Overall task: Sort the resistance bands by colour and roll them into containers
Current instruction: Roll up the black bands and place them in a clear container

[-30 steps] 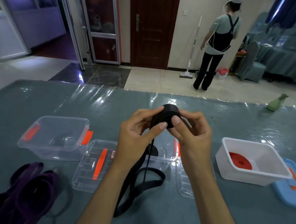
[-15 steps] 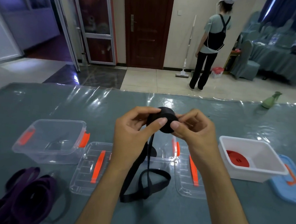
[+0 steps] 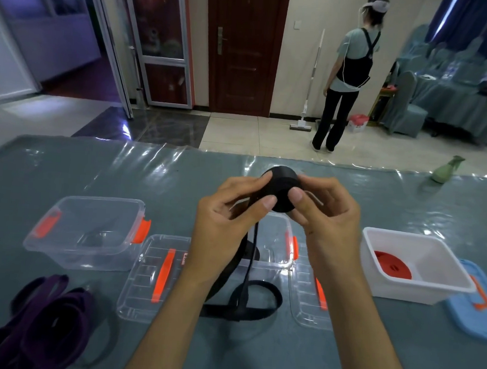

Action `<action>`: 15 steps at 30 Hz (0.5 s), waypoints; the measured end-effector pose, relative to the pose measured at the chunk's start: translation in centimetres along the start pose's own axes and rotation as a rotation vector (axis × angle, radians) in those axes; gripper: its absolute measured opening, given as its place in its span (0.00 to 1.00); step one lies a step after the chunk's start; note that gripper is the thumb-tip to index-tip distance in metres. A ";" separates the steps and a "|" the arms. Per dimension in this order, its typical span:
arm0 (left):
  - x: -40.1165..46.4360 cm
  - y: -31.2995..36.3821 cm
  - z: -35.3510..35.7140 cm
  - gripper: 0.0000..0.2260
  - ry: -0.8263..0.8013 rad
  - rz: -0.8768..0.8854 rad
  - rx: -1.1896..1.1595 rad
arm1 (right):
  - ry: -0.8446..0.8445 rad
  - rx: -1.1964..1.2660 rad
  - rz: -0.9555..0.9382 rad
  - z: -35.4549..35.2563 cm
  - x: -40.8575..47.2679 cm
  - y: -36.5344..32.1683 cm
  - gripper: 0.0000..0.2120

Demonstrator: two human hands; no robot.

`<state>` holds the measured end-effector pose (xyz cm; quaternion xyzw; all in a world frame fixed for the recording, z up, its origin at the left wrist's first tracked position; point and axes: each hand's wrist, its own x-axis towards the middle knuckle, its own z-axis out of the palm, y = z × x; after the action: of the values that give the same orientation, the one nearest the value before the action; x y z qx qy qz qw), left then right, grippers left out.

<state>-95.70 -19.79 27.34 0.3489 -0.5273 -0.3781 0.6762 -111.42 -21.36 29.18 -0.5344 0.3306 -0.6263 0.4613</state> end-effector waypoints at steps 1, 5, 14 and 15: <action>0.1 0.1 -0.2 0.13 -0.014 0.013 0.017 | -0.008 0.031 0.015 0.1 0.0 0.1 0.10; 0.1 0.3 -0.4 0.10 0.064 0.038 0.019 | -0.051 -0.028 0.066 0.0 0.1 0.1 0.12; 0.5 0.2 -1.0 0.11 -0.015 0.057 0.099 | 0.011 0.059 0.027 -0.1 0.2 1.0 0.10; 0.5 0.2 -0.9 0.11 0.003 0.055 0.085 | 0.004 0.035 0.022 -0.3 0.3 1.1 0.10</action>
<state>-94.67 -20.04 27.53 0.3634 -0.5513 -0.3359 0.6717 -111.43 -22.03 28.27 -0.5214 0.3263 -0.6280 0.4768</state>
